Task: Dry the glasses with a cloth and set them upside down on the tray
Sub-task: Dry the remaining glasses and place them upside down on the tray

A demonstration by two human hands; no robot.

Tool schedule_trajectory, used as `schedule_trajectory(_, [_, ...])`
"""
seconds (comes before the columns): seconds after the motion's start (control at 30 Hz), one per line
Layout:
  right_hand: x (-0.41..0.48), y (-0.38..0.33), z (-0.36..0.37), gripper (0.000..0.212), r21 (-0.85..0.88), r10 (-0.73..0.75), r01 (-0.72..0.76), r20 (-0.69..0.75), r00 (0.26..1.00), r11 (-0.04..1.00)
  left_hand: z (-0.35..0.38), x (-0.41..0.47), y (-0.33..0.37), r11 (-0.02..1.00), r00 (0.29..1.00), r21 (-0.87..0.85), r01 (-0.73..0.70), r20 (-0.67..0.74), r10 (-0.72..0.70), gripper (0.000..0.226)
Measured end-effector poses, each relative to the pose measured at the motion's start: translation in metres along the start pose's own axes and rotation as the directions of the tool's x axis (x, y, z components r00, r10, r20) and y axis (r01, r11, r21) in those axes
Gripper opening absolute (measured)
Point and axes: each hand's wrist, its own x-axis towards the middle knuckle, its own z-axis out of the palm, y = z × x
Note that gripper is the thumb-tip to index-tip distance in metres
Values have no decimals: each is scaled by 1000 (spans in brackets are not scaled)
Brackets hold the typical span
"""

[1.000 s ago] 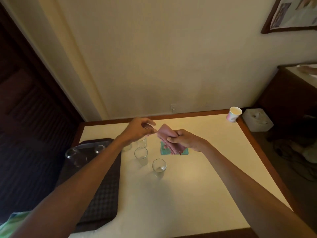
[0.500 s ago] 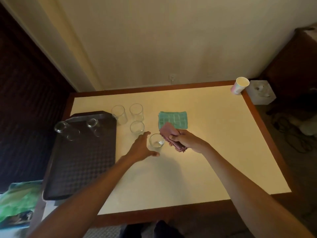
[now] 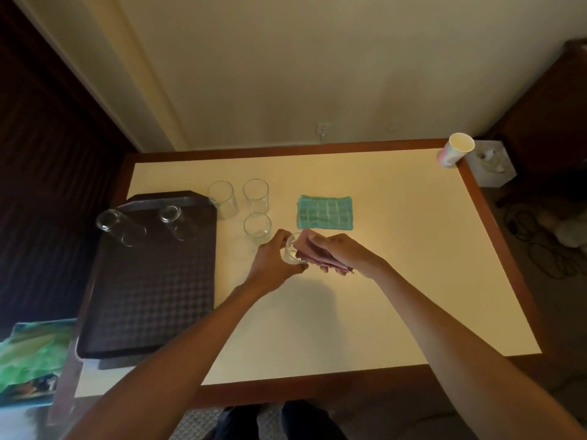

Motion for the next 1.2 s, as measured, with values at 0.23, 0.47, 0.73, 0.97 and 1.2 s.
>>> schedule_trajectory(0.23, [-3, -60, -26, 67, -266, -77, 81, 23, 997, 961, -66, 7, 44, 975, 983, 132, -178, 60, 171, 74])
schedule_trajectory(0.47, [-10, -145, -35, 54, -373, -113, 129, 62, 992, 919, -156, 13, 105, 924, 954, 241, -298, 110, 279, 77])
schedule_trajectory(0.73, [-3, -214, -28, 42, -297, -358, 334, -27, 934, 895, -248, 17, 130, 932, 945, 171, -319, 131, 299, 86])
schedule_trajectory(0.97, [3, -259, -10, 19, -364, -498, 425, -132, 857, 829, -293, 13, 119, 876, 973, -433, 214, 177, -150, 71])
schedule_trajectory(1.2, [18, -292, 23, 17, -626, -567, 223, -427, 704, 748, -295, 3, 140, 798, 982, -578, 171, 30, -189, 32])
